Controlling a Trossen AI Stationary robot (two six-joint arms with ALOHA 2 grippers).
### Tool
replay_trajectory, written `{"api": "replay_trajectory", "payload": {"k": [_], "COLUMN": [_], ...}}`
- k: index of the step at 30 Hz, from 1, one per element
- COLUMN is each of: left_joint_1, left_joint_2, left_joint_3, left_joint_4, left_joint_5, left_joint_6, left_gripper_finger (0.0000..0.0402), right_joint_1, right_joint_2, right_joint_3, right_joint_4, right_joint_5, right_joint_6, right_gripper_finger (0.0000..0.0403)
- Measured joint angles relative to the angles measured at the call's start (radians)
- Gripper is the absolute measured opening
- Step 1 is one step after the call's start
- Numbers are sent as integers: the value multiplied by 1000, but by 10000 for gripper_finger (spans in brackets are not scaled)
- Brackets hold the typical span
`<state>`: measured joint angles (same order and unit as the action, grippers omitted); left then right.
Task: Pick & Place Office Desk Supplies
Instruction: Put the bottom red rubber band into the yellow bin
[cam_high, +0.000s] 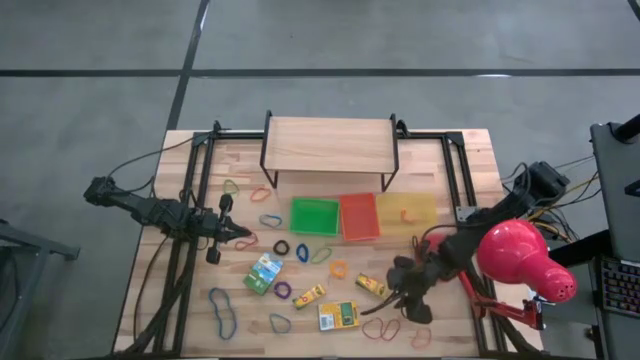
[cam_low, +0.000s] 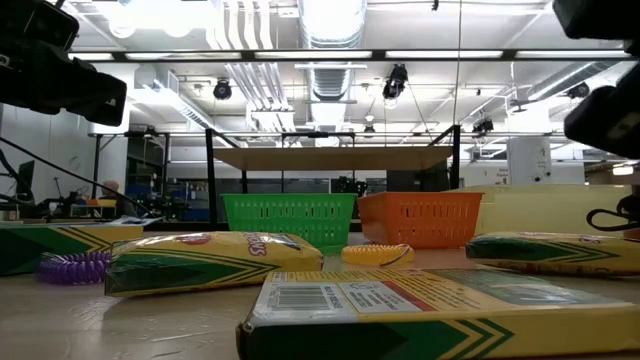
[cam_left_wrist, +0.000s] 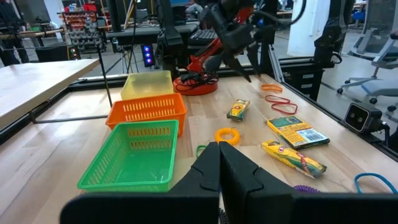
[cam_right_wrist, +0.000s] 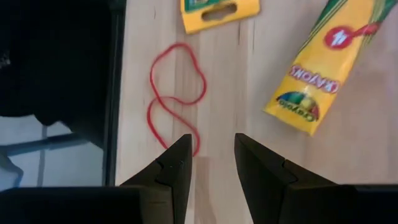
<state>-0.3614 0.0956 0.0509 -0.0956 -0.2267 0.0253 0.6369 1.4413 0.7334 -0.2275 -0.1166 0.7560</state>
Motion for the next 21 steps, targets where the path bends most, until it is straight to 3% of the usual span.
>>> {"api": "replay_trajectory", "payload": {"k": [21], "left_joint_1": [0], "left_joint_2": [0], "left_joint_3": [0], "left_joint_4": [0], "left_joint_5": [0], "left_joint_6": [0], "left_gripper_finger": [1], "right_joint_1": [74], "right_joint_2": [191], "right_joint_3": [89], "right_joint_4": [25], "right_joint_5": [-42], "right_joint_6": [-32], "right_gripper_finger": [118]}}
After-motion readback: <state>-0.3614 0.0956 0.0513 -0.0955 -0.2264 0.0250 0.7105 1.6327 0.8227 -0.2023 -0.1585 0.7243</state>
